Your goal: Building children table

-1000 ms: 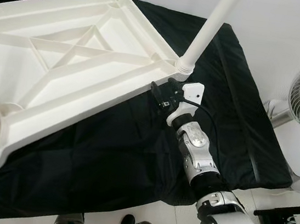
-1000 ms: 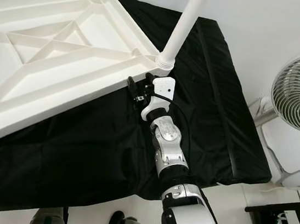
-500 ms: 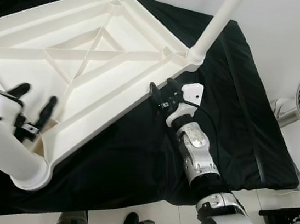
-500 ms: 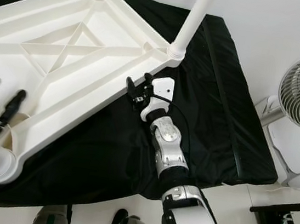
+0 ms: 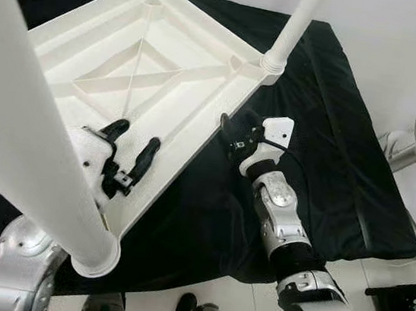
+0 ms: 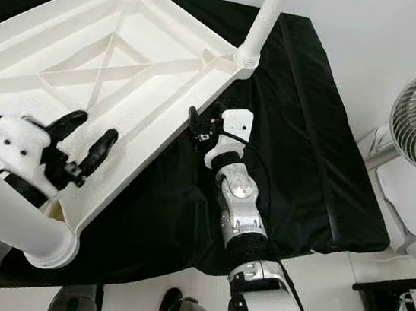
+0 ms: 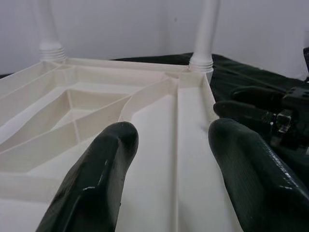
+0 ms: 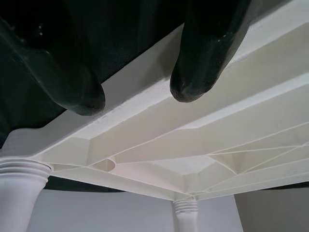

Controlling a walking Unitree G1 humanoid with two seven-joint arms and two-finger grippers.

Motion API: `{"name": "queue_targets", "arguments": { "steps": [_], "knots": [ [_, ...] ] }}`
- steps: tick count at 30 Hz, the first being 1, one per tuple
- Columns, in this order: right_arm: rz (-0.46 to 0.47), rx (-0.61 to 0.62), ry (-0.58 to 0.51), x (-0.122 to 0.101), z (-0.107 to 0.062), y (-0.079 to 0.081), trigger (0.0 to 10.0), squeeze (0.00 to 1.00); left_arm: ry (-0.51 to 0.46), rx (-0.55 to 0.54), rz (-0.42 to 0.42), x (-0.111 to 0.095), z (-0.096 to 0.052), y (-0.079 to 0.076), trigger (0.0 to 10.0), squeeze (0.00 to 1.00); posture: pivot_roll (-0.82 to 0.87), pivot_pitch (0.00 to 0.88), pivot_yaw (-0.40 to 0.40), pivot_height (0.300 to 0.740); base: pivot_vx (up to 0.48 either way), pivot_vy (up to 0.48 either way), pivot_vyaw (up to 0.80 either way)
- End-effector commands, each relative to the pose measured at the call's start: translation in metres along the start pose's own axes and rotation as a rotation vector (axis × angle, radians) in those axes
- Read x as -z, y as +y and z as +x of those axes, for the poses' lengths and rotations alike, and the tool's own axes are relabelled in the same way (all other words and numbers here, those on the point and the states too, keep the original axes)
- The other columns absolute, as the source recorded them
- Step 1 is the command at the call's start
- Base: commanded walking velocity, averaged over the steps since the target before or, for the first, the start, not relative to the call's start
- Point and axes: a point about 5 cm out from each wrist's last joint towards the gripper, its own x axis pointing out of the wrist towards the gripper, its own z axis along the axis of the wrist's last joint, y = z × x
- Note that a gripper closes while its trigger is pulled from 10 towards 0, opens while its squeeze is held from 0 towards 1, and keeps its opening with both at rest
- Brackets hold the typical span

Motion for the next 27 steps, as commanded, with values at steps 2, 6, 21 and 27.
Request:
{"name": "queue_targets", "arguments": {
  "steps": [2, 6, 21, 27],
  "knots": [
    [-0.002, 0.013, 0.031, 0.007, -0.006, -0.002, 10.0, 0.0, 0.008, 0.011, -0.036, 0.005, 0.005, -0.008, 10.0, 0.0, 0.35, 0.256, -0.1, 0.74, 0.0, 0.0, 0.0],
    [-0.001, 0.018, 0.03, 0.006, -0.006, -0.002, 10.0, 0.0, -0.007, 0.03, -0.038, 0.004, 0.014, -0.011, 10.0, 0.0, 0.33, 0.256, -0.097, 0.74, 0.0, 0.0, 0.0],
    [0.012, 0.029, 0.01, 0.004, -0.021, -0.007, 10.0, 0.0, 0.174, 0.106, 0.14, 0.04, 0.003, 0.048, 10.0, 0.0, 0.3, 0.233, -0.112, 0.74, 0.0, 0.0, 0.0],
    [0.011, 0.026, 0.002, 0.002, -0.03, -0.01, 10.0, 0.0, 0.219, 0.128, 0.217, 0.039, 0.003, 0.078, 10.0, 0.0, 0.28, 0.223, -0.102, 0.74, 0.0, 0.0, 0.0]
  ]
}}
